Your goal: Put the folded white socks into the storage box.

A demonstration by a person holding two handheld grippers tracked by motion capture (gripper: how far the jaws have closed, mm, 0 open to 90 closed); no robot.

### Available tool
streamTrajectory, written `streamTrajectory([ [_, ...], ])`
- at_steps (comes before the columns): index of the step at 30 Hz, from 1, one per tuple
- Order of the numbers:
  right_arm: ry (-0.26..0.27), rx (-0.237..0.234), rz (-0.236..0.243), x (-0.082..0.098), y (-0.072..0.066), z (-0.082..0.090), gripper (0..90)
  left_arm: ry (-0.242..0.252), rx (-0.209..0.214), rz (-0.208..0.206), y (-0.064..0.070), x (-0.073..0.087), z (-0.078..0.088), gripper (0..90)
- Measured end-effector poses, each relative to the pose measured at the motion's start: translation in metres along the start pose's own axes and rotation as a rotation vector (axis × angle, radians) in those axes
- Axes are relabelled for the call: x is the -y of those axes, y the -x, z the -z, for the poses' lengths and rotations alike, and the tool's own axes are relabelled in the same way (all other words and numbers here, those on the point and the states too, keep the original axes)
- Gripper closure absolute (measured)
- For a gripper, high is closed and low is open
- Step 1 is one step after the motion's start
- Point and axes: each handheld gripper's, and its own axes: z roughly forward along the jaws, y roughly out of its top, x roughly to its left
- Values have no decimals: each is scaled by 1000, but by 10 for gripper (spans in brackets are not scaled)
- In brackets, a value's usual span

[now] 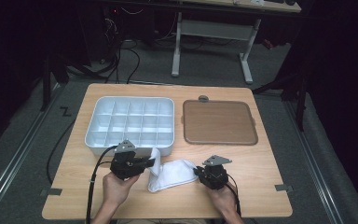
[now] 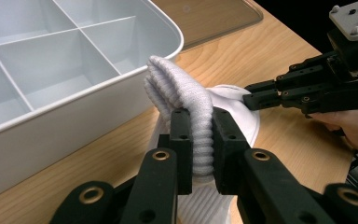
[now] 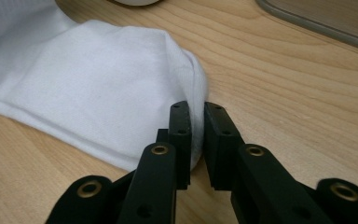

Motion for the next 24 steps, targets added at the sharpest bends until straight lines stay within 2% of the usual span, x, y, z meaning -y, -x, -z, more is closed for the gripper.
streamTrajectory([
  [6,1,-25,-10,2,-5,2,842,-1,9,-8,5,1,-3,805],
  [15,5,-54,-30,4,-18,0,844,-27,17,-37,13,6,-7,805],
  [24,6,-59,-15,4,-25,-1,843,-73,19,-84,21,19,-18,803],
])
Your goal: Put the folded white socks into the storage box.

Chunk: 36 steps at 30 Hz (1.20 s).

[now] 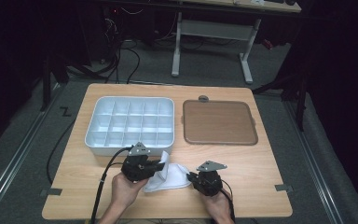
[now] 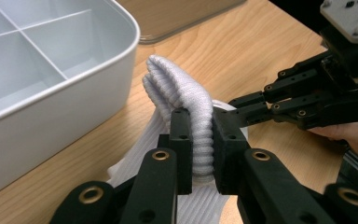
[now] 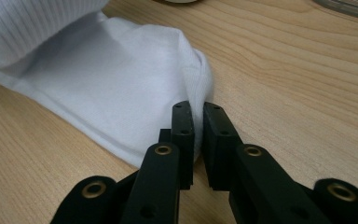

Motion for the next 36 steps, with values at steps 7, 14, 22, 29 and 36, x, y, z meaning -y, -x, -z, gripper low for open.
streamTrajectory([
  [7,4,6,-2,1,-1,0,842,-29,3,-23,6,9,-11,802],
  [14,6,6,0,1,0,-1,837,-48,-5,-42,8,15,-21,800],
  [22,7,8,3,2,-1,-1,836,-65,-7,-49,10,23,-31,797],
  [29,8,7,3,2,-1,-1,834,-88,-16,-71,11,31,-38,780],
  [36,8,6,-1,2,0,-1,833,-88,-24,-82,11,35,-43,758],
])
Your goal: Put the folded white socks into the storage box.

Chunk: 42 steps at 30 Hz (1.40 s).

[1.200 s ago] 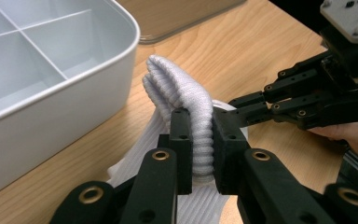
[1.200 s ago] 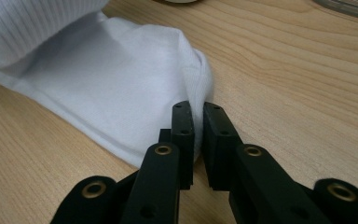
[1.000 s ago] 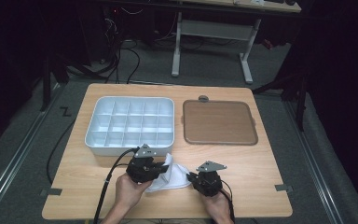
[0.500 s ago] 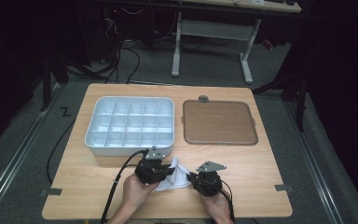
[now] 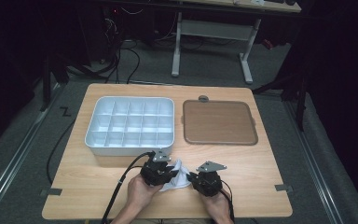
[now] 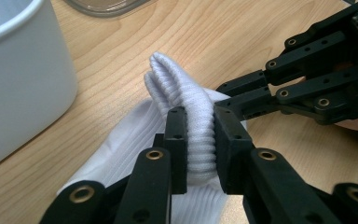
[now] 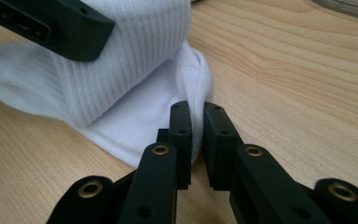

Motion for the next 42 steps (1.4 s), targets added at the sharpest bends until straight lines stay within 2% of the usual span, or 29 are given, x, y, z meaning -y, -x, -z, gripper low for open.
streamTrajectory([
  [5,0,2,1,0,0,0,833,2,-10,-5,0,3,-3,701],
  [10,2,1,-1,0,0,1,820,10,-16,-8,-1,7,-2,555],
  [16,13,5,-3,-2,0,4,801,30,20,11,2,4,8,456],
  [22,33,10,4,-5,0,10,756,61,22,35,-2,1,23,434],
  [32,77,31,9,-6,2,35,722,82,-31,68,-22,9,40,442],
  [36,96,22,43,-11,-6,42,724,93,-49,71,-25,13,45,440],
  [42,92,-16,87,-20,-21,36,716,93,-79,48,-29,19,47,430],
])
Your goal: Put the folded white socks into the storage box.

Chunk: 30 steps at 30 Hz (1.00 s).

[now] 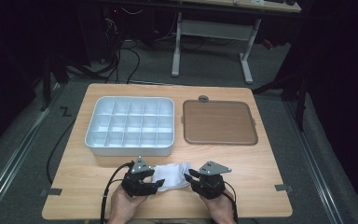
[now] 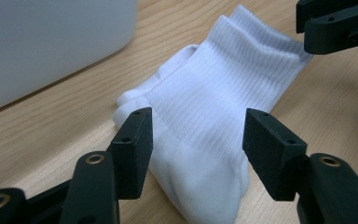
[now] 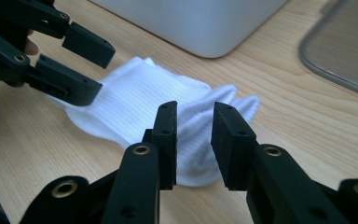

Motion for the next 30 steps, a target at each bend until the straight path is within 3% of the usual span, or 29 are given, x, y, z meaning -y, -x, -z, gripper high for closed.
streamTrajectory([
  [4,-5,-17,11,-3,-4,-8,697,1,-10,-22,0,5,2,424],
  [10,-64,-19,17,0,-2,-21,697,0,-25,-34,-3,9,1,417],
  [14,-79,-30,14,3,-1,-23,683,-5,-38,-56,-3,14,-1,415],
  [22,-92,-33,19,5,-2,-25,594,-18,-59,-62,-7,19,-6,419],
  [24,-97,-32,21,6,-2,-28,627,-17,-66,-68,-7,20,-7,420],
  [27,-111,-30,24,8,-2,-29,775,-19,-70,-63,-8,21,-8,420],
  [30,-106,-22,37,7,-3,-27,866,-17,-73,-65,-8,22,-9,420],
])
